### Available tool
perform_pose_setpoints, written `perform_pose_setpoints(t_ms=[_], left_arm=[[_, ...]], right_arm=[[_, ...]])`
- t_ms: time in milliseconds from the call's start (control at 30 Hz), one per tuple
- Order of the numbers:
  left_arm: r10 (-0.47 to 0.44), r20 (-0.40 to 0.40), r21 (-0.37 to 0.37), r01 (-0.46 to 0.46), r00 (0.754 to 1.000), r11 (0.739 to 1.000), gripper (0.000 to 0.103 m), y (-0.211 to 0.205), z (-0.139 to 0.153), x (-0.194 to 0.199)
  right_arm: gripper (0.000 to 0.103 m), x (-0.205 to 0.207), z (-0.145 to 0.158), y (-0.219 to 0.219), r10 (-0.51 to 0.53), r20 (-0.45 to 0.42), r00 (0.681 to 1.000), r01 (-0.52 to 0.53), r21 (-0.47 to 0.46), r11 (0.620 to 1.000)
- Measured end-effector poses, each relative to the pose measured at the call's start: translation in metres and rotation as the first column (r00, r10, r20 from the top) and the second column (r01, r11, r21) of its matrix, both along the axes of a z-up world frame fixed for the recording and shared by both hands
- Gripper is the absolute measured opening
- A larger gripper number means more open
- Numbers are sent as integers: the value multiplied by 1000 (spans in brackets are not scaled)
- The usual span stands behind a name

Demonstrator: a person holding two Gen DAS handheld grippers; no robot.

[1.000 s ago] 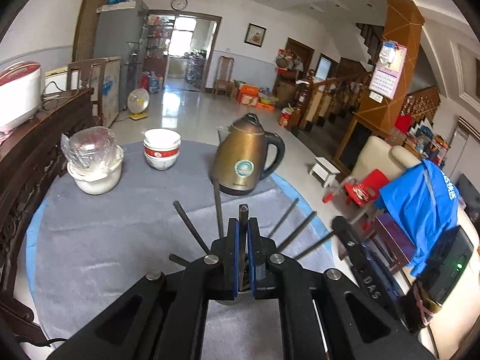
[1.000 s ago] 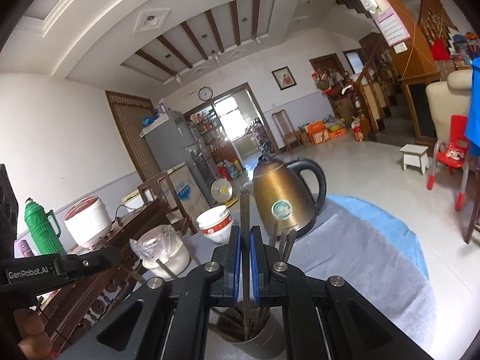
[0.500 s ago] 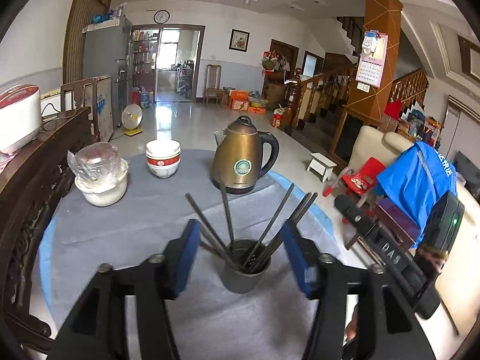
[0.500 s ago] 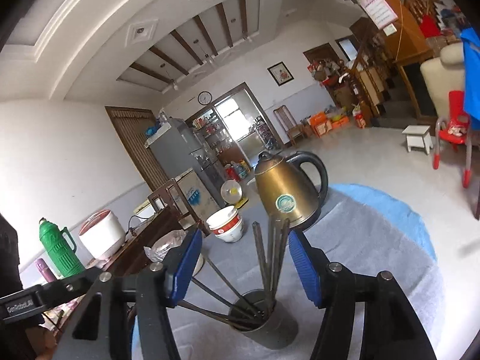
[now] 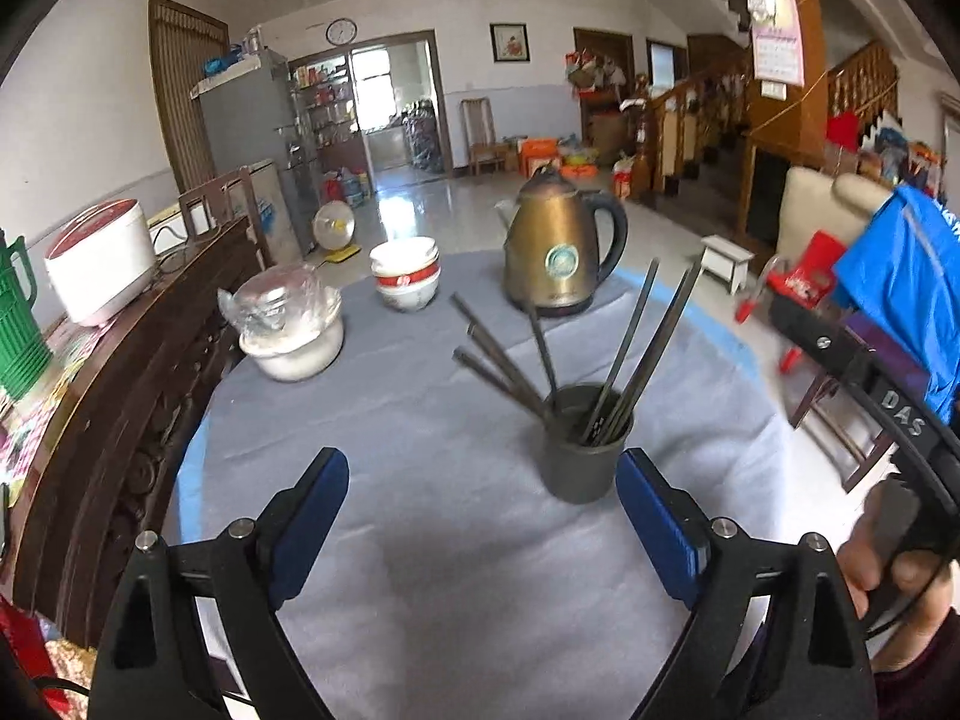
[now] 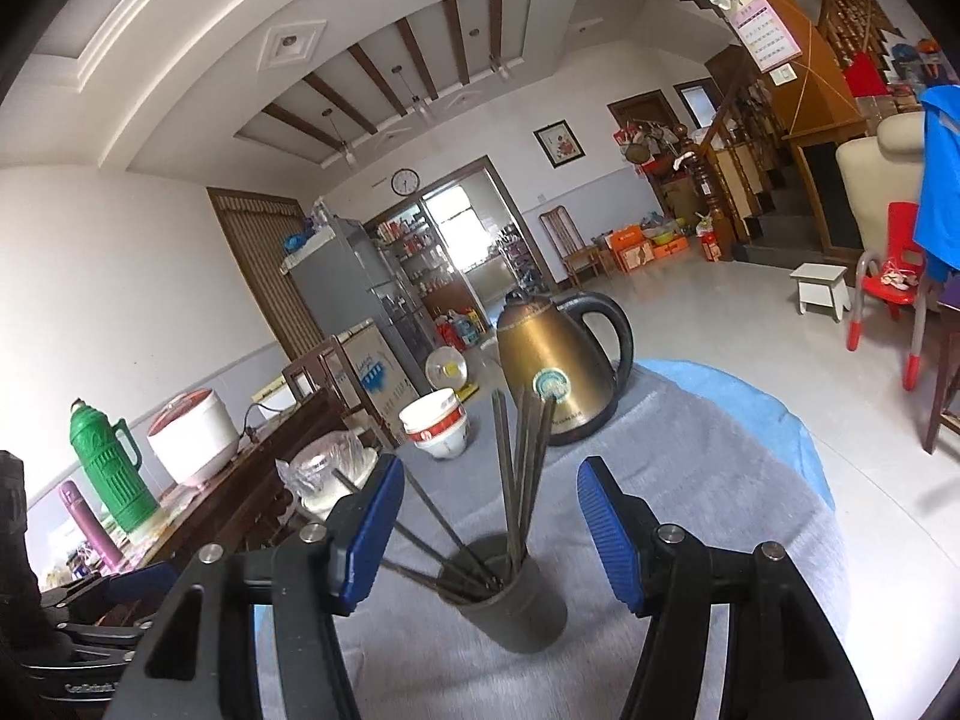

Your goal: Organize utensils

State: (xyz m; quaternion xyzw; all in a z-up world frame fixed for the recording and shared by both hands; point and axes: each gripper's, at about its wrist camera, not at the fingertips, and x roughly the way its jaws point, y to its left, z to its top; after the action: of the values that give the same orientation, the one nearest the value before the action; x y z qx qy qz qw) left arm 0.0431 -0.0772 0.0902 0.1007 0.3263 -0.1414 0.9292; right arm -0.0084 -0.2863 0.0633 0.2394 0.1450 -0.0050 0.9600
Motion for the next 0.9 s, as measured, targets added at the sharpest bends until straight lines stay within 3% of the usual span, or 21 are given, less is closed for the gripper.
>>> perform_pose_setpoints(t_ms=[300,833,900], left_arm=[[108,45,9,-108,993,994,91,18,-6,-25],[158,153,0,-160,975,987,92,35,14,-67],[162,167,2,-164,973,986,96,36,17,-69]], right_arm=[[65,-35,-14,6,-5,-65,998,3,-39,999],[65,-91,10,39,29,3,1000,-29,-132,991],[65,-96,14,44,31,14,999,-28,-144,989]])
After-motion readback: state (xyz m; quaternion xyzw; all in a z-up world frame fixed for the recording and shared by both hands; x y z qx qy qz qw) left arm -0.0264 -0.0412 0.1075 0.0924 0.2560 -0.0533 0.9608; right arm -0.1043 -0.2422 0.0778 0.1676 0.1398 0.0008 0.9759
